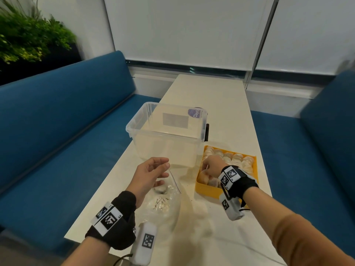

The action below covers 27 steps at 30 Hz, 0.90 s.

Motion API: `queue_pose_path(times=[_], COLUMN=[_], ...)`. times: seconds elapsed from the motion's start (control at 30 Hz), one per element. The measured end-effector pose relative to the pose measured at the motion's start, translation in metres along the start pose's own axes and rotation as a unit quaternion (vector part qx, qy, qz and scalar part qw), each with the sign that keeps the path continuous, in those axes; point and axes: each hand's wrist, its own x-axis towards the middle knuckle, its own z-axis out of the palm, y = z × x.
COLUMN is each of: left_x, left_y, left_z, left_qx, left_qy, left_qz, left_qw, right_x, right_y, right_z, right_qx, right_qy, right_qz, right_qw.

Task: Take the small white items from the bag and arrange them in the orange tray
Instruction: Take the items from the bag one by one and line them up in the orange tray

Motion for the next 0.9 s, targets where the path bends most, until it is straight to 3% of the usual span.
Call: queue_pose_path(times=[0.37, 0.53, 0.67, 0.73, 0.8, 0.9], left_x=[-0.003, -0.001, 0.008, 0.012, 0.022, 0.040], left_y=[-0.002, -0.009, -0.028, -0.038, -0.050, -0.068], left_z=[-0.017, -0.045, -0.060, -0.057, -0.049, -0.040], left_qx=[0.026, 0.113, 0.276, 0.347, 0.424, 0.552], left_qy=[0.011, 0.068, 0.127, 0.076, -0.012, -0.065], left_qz=[-0.005, 0.025, 0.064, 0.074, 0.068, 0.038], left_qw=[1.000, 0.991, 0.951, 0.932, 0.903, 0.830], right_x=[-0.001, -0.035, -0.069, -0.066, -0.057, -0.042], right_y=[0.002, -0.024, -0.072, -0.088, -0.099, -0.105], right_z=[-0.012, -0.041, -0.020, 0.010, 0.043, 0.080], right_qx=[0.007, 0.085, 0.143, 0.128, 0.081, 0.021], right_qy=[0.037, 0.147, 0.116, 0.065, 0.013, -0.015], right_qz=[0.013, -0.036, -0.128, -0.145, -0.118, -0.047], right_qw=[0.999, 0.985, 0.974, 0.979, 0.990, 0.999])
